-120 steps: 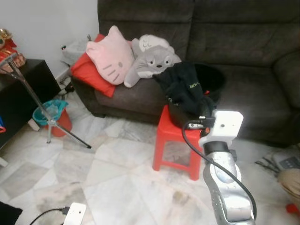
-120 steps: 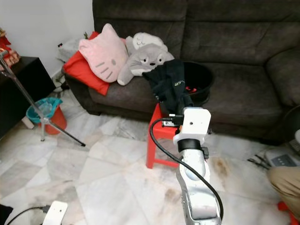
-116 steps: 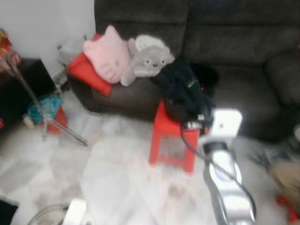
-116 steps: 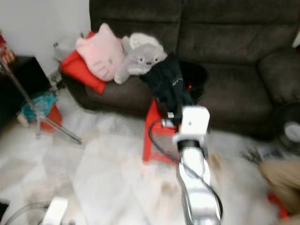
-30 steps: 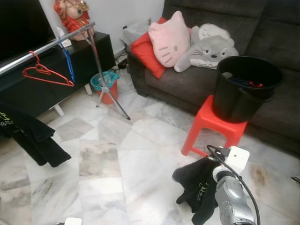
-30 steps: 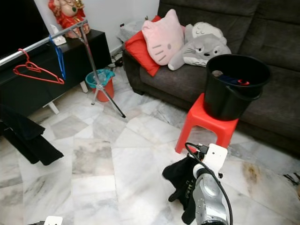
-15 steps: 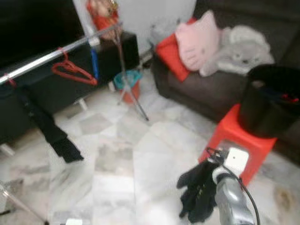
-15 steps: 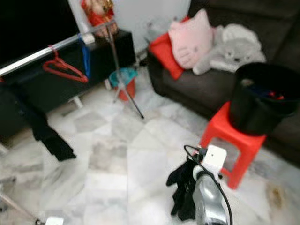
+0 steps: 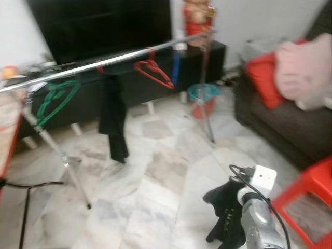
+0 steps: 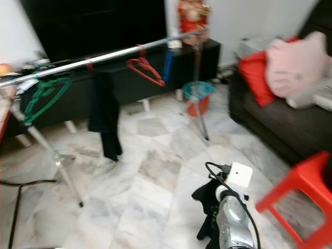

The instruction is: Hang hanger

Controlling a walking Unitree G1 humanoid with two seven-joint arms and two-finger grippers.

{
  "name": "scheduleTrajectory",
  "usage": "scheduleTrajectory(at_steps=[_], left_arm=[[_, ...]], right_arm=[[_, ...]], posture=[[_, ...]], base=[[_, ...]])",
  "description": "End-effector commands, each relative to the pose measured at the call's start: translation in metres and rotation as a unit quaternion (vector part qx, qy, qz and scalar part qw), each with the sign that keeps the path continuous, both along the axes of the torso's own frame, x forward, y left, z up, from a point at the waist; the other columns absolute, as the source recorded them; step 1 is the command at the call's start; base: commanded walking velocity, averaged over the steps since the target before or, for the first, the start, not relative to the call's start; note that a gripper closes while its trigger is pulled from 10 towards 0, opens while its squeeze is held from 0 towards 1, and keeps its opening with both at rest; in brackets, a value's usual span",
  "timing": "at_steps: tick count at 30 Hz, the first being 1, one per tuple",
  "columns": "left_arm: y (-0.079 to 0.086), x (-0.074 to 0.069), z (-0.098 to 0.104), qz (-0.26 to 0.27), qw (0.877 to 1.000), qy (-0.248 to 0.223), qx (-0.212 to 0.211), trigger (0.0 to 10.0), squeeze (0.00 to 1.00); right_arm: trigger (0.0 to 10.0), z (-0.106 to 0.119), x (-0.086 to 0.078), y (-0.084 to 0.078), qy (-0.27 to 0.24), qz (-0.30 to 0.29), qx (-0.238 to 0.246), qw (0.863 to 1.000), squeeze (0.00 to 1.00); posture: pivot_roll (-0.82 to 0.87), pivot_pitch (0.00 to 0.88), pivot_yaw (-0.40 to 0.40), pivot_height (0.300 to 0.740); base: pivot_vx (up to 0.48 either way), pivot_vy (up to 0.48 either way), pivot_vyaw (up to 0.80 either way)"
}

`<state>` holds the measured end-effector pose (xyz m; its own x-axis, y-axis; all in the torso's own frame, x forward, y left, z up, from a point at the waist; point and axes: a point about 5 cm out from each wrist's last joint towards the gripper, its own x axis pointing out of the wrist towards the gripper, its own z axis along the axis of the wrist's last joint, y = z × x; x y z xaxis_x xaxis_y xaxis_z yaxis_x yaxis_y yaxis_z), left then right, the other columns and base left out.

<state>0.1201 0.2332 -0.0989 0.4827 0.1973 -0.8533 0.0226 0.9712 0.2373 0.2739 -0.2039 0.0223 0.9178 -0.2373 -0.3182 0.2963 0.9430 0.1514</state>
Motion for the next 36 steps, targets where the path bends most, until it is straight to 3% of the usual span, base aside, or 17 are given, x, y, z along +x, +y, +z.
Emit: scheduleTrajectory(at_steps=[1,20,21,22,23,26,27,29,32,36], left_arm=[[0.003,0.005,0.002,-0.001,1.000,-0.006,0.006,10.0,0.00],[0.002,0.007,0.003,-0.003,1.000,-0.011,0.002,10.0,0.00],[0.005,0.040,0.017,-0.010,0.997,-0.076,0.021,10.0,0.00],[0.019,0.098,0.056,-0.019,0.979,-0.200,0.042,10.0,0.00],[0.022,0.111,0.068,-0.022,0.971,-0.235,0.045,10.0,0.00],[0.017,0.128,0.085,-0.042,0.953,-0.296,0.044,10.0,0.00],[0.008,0.146,0.108,-0.063,0.927,-0.369,0.032,10.0,0.00],[-0.001,0.159,0.127,-0.073,0.902,-0.425,0.011,10.0,0.00],[-0.021,0.169,0.145,-0.105,0.878,-0.466,-0.024,10.0,0.00],[-0.057,0.165,0.157,-0.141,0.853,-0.497,-0.070,10.0,0.00]], right_arm=[[10.0,0.005,0.007,0.012,-0.015,0.013,0.006,1.000,0.00],[10.0,0.011,0.015,0.010,-0.023,0.007,0.011,1.000,0.00],[10.0,0.011,0.014,0.006,-0.024,-0.001,0.008,1.000,0.00],[10.0,0.012,0.013,0.000,-0.028,-0.013,0.003,1.000,0.00],[10.0,0.013,0.013,-0.001,-0.029,-0.016,0.002,0.999,0.00],[10.0,0.014,0.013,-0.003,-0.032,-0.014,-0.003,0.999,0.00],[10.0,0.016,0.013,-0.003,-0.038,0.004,-0.034,0.999,0.00],[10.0,0.018,0.012,-0.002,-0.044,0.026,-0.063,0.997,0.00],[10.0,0.017,0.007,-0.001,-0.050,0.036,-0.071,0.996,0.00],[10.0,0.016,-0.003,0.001,-0.064,0.038,-0.073,0.995,0.00]], posture=[[-0.10,0.000,0.040,0.732],[-0.09,0.000,0.040,0.732],[-0.09,0.000,0.039,0.732],[-0.09,0.000,0.036,0.732],[-0.09,0.000,0.036,0.732],[-0.08,0.000,0.029,0.732],[-0.07,0.000,0.022,0.732],[-0.07,0.000,0.021,0.732],[-0.07,0.000,0.024,0.732],[-0.10,0.000,0.033,0.732]], base=[[0.000,0.000,0.58],[0.000,0.000,0.00],[0.000,0.000,0.00],[0.000,0.000,0.00],[0.000,0.000,0.00],[0.000,0.000,0.00],[0.000,0.000,0.00],[0.000,0.000,0.00],[0.000,0.000,0.00],[0.000,0.000,0.00]])
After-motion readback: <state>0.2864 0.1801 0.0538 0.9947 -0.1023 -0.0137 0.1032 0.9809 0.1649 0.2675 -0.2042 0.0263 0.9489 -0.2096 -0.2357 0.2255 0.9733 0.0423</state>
